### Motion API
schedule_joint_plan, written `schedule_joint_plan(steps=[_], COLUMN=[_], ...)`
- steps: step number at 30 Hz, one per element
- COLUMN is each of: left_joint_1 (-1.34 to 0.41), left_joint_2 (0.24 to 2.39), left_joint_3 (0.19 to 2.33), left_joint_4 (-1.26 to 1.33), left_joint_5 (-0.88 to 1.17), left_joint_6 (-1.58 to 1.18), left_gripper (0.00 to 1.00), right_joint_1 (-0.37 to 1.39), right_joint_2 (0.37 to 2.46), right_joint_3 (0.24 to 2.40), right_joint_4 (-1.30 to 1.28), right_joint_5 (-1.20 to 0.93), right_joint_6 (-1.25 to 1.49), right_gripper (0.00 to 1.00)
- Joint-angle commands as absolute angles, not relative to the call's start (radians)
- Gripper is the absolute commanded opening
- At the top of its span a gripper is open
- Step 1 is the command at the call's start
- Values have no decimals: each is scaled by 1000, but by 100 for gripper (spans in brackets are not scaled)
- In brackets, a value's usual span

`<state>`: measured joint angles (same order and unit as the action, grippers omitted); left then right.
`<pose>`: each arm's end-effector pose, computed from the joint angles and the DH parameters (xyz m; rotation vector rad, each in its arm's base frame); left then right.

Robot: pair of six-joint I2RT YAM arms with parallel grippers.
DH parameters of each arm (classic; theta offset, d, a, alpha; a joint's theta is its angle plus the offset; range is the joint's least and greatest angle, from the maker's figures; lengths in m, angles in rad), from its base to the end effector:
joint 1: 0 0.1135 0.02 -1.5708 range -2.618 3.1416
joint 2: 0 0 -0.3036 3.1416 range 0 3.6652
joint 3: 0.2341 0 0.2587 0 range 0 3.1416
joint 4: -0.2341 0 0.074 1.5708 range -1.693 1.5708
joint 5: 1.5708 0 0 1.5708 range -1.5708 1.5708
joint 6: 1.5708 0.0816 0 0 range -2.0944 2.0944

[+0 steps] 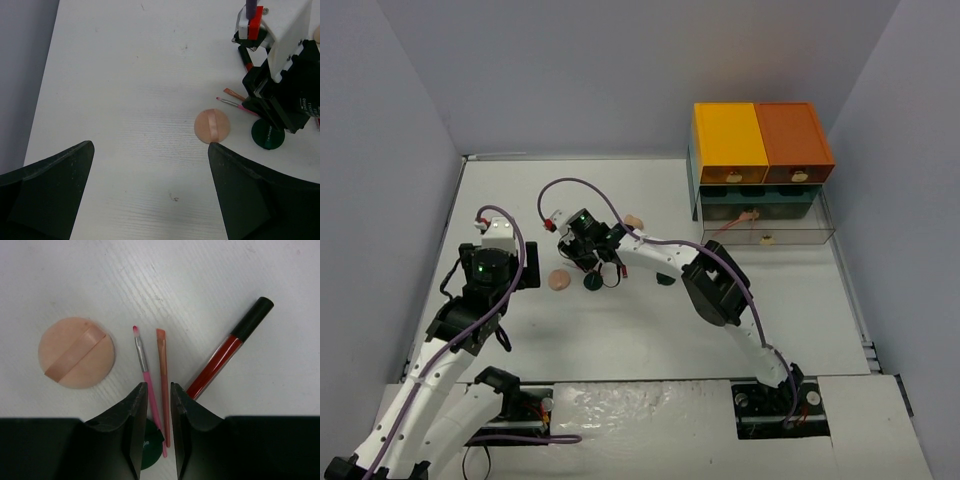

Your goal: Organize the makeup

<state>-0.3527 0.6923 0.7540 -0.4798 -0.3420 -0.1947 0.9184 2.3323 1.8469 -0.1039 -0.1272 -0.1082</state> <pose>0.1705 -0.0336 0.3214 -0.0643 1.9623 -0.0184 0.3614 0.4901 0.1828 -1.1540 1.8936 0.5964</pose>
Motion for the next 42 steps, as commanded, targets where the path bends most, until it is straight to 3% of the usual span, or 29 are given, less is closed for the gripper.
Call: schedule_joint_plan(steps=[1, 11, 17, 26, 35, 42], left_joint_1=[-357, -359, -359, -359, -356, -357], left_joint_2=[707, 715, 722, 739, 747, 757], left_joint_3=[778, 778, 778, 779, 779, 784], left_joint_4=[-447, -443, -433, -423, -420, -419], left_joint_5=[-360, -365, -356, -342, -338, -325], left_joint_6=[-205, -201, -190, -183, -181, -181], left_gripper=[97, 97, 97, 97, 97, 97], right_joint_1=[925, 920, 917, 916, 891, 717], right_joint_2=[2363, 2359, 2243, 2114, 1841, 1564], right_joint_3=[1931, 1835, 1656, 1580, 1524, 1391], right_joint_4=[-51, -51, -51, -51, -52, -85], right_joint_5=[-110, -109, -100, -72, 51, 175], right_joint_6=[-123, -121, -126, -135, -137, -139], right_gripper=[21, 20, 4, 0, 0, 0])
